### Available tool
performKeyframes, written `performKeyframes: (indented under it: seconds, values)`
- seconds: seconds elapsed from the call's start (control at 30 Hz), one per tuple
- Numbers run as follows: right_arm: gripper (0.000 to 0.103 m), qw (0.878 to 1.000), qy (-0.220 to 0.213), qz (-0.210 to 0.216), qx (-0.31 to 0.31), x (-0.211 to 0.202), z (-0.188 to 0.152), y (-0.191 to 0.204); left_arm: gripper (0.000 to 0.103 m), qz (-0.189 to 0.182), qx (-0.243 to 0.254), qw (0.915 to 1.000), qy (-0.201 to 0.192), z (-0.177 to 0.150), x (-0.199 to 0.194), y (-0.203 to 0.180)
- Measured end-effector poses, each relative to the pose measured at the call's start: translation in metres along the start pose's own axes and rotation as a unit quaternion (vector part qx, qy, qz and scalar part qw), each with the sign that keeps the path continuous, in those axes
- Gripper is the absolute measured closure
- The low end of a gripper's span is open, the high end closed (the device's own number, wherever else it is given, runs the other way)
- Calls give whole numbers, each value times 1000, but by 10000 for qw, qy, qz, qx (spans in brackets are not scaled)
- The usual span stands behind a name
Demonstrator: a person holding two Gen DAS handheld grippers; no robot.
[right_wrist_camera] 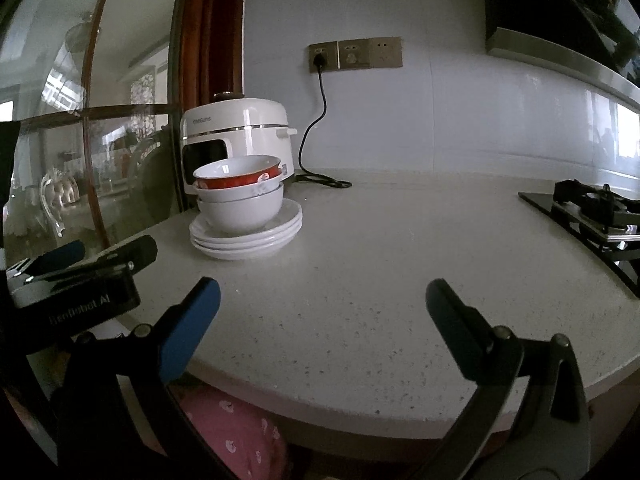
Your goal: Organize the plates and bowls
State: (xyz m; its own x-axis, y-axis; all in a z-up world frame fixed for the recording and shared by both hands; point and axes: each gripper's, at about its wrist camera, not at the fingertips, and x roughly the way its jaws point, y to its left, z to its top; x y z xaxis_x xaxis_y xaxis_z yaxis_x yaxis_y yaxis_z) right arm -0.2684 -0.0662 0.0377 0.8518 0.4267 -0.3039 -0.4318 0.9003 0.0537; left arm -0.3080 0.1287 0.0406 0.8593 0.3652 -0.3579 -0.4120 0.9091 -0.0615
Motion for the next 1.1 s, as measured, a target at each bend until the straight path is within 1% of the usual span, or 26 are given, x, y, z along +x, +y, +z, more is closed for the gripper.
performKeyframes:
  seconds: [1.1]
  values:
    - [0,9999,85,51,131,2,-2,-4,0,-72,60,9999,90,-3,0,-5]
